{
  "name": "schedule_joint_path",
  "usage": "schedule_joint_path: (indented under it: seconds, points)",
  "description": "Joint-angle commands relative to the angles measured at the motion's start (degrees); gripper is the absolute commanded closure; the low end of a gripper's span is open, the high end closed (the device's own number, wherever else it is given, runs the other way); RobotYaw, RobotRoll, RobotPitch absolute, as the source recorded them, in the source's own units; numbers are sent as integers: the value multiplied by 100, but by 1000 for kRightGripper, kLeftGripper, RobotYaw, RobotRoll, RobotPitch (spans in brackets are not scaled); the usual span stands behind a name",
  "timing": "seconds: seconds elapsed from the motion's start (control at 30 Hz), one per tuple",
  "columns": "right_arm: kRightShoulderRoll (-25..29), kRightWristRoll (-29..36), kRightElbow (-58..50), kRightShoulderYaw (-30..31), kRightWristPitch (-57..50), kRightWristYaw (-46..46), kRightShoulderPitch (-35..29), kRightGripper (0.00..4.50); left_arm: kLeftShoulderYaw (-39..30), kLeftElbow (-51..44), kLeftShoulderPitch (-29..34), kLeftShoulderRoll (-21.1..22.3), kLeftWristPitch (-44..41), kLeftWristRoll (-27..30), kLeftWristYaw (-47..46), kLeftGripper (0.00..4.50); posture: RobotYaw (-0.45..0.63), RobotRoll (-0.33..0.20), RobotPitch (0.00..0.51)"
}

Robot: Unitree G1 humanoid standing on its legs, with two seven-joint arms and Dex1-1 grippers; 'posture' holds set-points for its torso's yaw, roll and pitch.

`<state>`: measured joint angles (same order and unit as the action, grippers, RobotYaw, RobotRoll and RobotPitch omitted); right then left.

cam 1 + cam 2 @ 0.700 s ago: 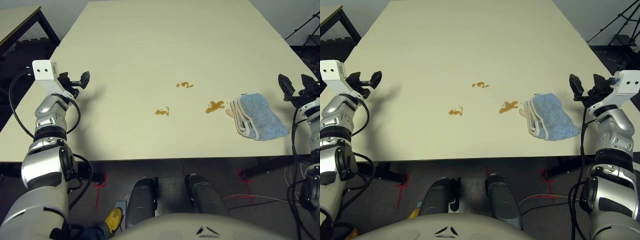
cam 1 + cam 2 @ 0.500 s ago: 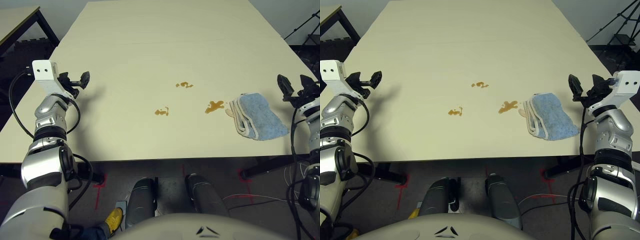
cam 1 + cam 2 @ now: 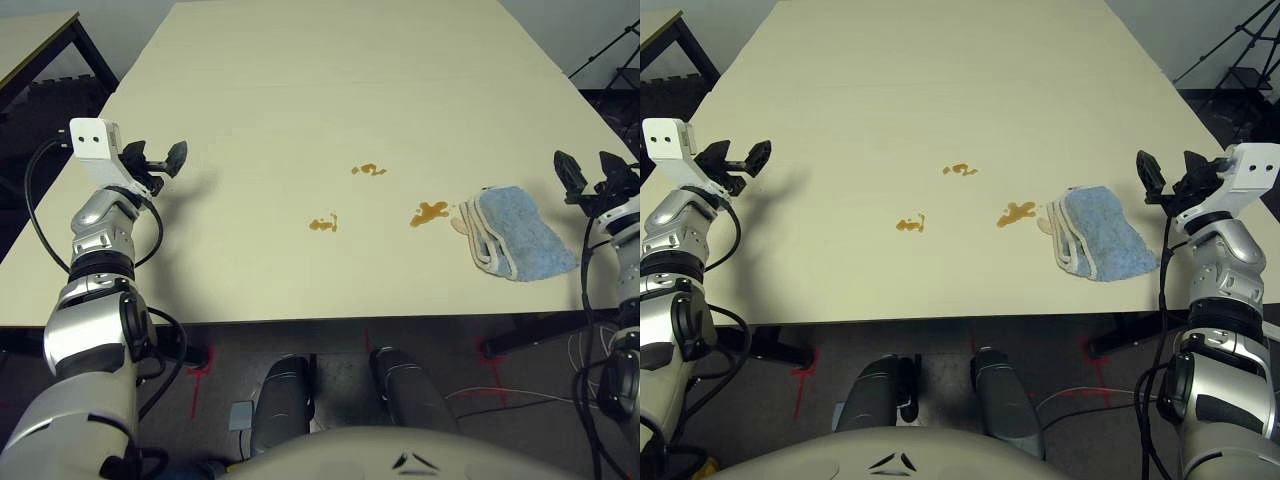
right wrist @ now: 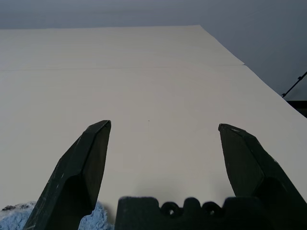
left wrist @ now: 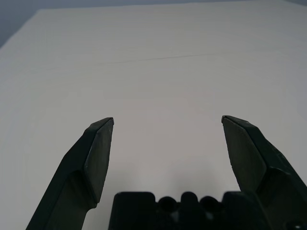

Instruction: Wipe the water off the table with a rag.

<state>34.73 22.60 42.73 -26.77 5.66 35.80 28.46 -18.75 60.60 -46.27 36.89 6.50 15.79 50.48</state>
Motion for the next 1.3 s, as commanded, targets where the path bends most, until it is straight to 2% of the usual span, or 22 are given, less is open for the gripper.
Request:
schedule_joint_path:
  seconds: [0.03, 0.17, 0.27, 0.37, 0.6, 0.77, 0.9, 1.0, 1.13, 1.3]
  points:
    - [28, -33, 39, 65, -51, 18, 15, 32, 257, -645, 298, 53, -568, 193, 1082, 0, -189, 0, 145]
    - [32, -47, 64, 133, -110, 53, 80, 32, 651, -2180, 1090, 286, -1531, 512, 2353, 0, -184, 0, 145]
    - [82, -62, 189, 170, -110, 67, 193, 32, 699, -2895, 1467, 425, -2083, 775, 2741, 0, -165, 0, 145]
    - [120, -89, 266, 191, -114, 93, 288, 32, 786, -3228, 1756, 479, -2033, 714, 2855, 0, -160, 0, 147]
    - [304, -32, 275, 147, -405, 300, 315, 32, 930, -3427, 2005, 432, -1510, 555, 2789, 0, -160, 0, 151]
    - [928, 247, -163, 254, -2031, 1107, 85, 32, 1013, -3415, 2009, 422, -1383, 528, 2717, 0, -166, 0, 154]
    - [1642, 265, -734, 660, -3428, 1963, -310, 32, 1079, -3329, 1972, 425, -1246, 460, 2690, 0, -177, 0, 152]
    - [1967, 381, -985, 796, -4238, 2349, -407, 32, 1123, -3247, 1933, 406, -1171, 435, 2683, 0, -184, 0, 150]
    - [2075, 281, -1129, 1040, -4579, 2624, -434, 32, 1174, -3209, 1857, 348, -1134, 443, 2649, 0, -185, 0, 145]
    - [1923, 116, -1213, 1335, -4499, 2692, -454, 32, 1180, -3247, 1847, 314, -1136, 469, 2646, 0, -184, 0, 144]
